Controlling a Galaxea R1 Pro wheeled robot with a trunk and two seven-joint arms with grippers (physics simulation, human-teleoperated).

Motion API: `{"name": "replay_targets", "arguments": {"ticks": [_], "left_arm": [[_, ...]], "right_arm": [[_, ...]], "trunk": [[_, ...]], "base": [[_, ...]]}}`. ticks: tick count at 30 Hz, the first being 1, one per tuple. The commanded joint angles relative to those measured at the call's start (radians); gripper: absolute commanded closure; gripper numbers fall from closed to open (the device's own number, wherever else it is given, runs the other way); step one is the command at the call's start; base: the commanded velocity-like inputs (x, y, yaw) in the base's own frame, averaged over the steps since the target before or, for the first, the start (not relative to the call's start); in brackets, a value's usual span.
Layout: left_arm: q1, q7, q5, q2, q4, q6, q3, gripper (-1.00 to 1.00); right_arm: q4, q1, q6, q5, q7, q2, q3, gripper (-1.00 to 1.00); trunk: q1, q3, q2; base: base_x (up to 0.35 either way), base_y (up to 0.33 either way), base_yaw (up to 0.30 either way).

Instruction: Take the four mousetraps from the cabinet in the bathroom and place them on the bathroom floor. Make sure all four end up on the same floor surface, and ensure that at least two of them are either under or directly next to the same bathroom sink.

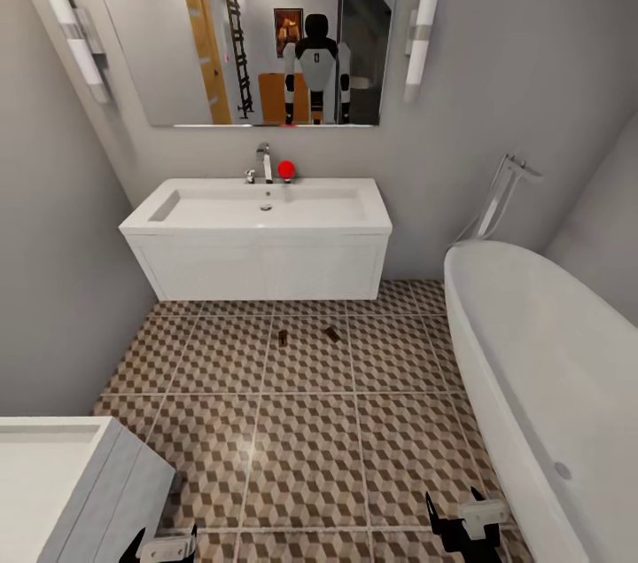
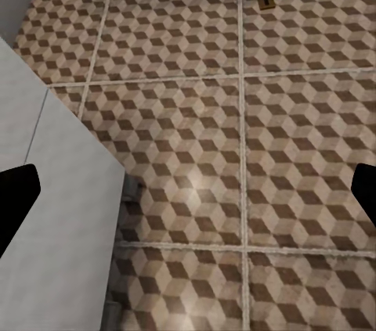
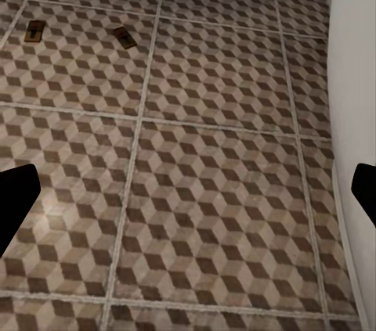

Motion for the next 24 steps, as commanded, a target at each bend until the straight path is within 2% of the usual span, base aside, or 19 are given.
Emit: {"name": "replay_targets", "arguments": {"ticks": [1, 19, 24], "left_arm": [[-0.001, 0.008, -0.001, -0.001, 0.003, -0.004, -0.009, -1.00], [0.002, 0.008, -0.001, -0.001, 0.003, -0.004, -0.009, -1.00], [0.002, 0.008, -0.001, -0.002, 0.003, -0.004, -0.009, -1.00]], "right_arm": [[0.001, -0.001, -0.003, -0.006, -0.003, 0.000, 0.009, -1.00], [0.001, 0.000, -0.003, -0.006, -0.003, 0.006, 0.009, -1.00], [0.001, 0.000, -0.003, -0.006, -0.003, 0.006, 0.009, -1.00]], "trunk": [[-0.004, 0.002, 0.006], [-0.073, 0.058, 0.132], [-0.073, 0.058, 0.132]], "base": [[0.000, 0.000, 0.000], [0.000, 0.000, 0.000], [0.000, 0.000, 0.000]]}}
